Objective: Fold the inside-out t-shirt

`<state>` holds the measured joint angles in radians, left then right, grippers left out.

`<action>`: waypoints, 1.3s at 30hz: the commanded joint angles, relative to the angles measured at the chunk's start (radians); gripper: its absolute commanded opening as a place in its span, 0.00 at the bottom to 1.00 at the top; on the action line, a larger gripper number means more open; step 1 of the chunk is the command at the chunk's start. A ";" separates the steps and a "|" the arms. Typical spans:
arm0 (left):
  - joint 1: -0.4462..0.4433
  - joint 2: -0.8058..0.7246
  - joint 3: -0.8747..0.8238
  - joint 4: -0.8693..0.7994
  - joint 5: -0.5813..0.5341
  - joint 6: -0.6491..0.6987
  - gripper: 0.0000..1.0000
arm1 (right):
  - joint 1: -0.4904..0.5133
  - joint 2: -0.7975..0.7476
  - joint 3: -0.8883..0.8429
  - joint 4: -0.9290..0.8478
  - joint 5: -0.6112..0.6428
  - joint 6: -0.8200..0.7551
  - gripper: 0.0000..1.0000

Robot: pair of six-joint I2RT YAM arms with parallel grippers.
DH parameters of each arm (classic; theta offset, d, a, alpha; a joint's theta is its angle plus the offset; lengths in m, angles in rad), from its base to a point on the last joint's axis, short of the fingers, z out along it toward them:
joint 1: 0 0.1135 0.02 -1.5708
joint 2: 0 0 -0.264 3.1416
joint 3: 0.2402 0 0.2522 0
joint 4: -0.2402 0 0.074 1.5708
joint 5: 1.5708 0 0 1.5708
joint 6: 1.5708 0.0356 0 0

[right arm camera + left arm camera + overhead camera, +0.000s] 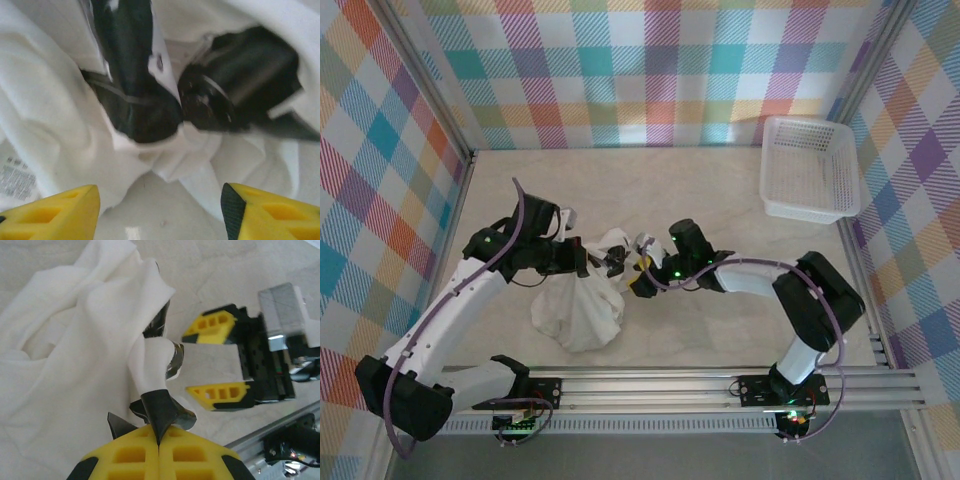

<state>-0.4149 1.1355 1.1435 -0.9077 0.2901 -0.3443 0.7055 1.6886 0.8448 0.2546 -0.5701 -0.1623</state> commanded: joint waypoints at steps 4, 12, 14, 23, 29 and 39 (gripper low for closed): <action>0.072 -0.070 0.025 -0.005 0.084 -0.011 0.00 | 0.080 0.184 0.163 0.025 -0.124 -0.150 0.68; 0.153 -0.145 0.227 -0.275 -0.461 0.057 0.00 | 0.100 0.283 0.220 -0.078 0.432 -0.012 0.61; 0.167 -0.164 0.246 -0.296 -0.563 0.065 0.00 | 0.093 0.299 0.239 -0.167 0.481 -0.027 0.46; 0.214 -0.167 0.177 -0.244 -0.613 0.043 0.00 | -0.059 0.038 -0.045 -0.021 0.652 0.194 0.00; 0.294 -0.037 0.080 -0.112 -0.385 0.042 0.00 | -0.267 -0.317 -0.259 -0.074 0.547 0.300 0.00; 0.343 0.354 0.134 0.194 -0.199 0.052 0.48 | -0.344 -0.126 0.180 -0.659 0.559 0.469 0.48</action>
<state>-0.1005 1.4849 1.2221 -0.7906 -0.0044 -0.3187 0.3889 1.4902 0.8963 -0.1303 -0.0074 0.2321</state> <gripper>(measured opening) 0.451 0.453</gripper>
